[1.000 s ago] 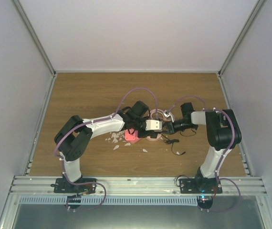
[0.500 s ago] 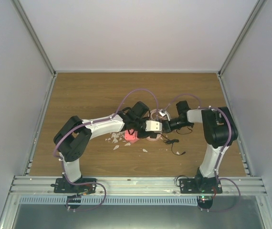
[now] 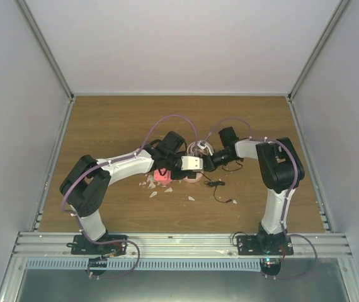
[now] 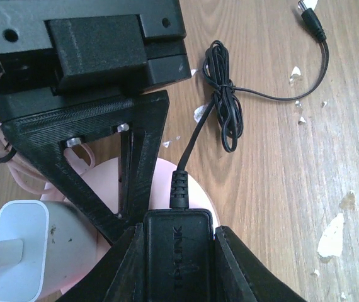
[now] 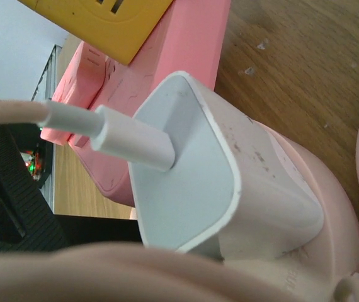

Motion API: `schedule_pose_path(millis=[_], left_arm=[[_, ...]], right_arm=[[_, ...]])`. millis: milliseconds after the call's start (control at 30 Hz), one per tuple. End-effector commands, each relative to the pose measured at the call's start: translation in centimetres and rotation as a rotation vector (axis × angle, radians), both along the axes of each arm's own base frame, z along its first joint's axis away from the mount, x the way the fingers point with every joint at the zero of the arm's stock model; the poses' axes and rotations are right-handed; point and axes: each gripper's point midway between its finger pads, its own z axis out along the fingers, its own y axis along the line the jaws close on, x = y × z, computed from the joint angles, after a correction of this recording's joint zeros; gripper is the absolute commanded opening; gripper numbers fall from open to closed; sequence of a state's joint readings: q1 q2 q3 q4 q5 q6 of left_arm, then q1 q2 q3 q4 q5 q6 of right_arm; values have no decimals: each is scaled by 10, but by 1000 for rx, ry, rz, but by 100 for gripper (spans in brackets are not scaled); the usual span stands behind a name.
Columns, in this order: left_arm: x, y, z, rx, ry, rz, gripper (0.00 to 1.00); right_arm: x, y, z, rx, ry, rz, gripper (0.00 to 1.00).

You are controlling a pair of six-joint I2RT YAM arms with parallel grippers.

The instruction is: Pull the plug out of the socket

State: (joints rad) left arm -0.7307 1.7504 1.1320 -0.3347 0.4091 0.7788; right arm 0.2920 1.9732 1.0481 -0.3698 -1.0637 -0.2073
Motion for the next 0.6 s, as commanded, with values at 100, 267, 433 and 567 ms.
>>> schedule_pose_path(millis=[100, 267, 433, 567], left_arm=[[17, 9, 16, -13, -66, 61, 8], [19, 7, 16, -15, -48, 75, 7], [15, 1, 20, -27, 20, 69, 8], [9, -5, 25, -51, 65, 45, 8]], right_arm=[[-7, -8, -19, -112, 26, -12, 1], [-20, -14, -20, -124, 24, 0, 1], [-36, -18, -39, -143, 81, 11, 1], [-33, -21, -48, -168, 89, -3, 1]])
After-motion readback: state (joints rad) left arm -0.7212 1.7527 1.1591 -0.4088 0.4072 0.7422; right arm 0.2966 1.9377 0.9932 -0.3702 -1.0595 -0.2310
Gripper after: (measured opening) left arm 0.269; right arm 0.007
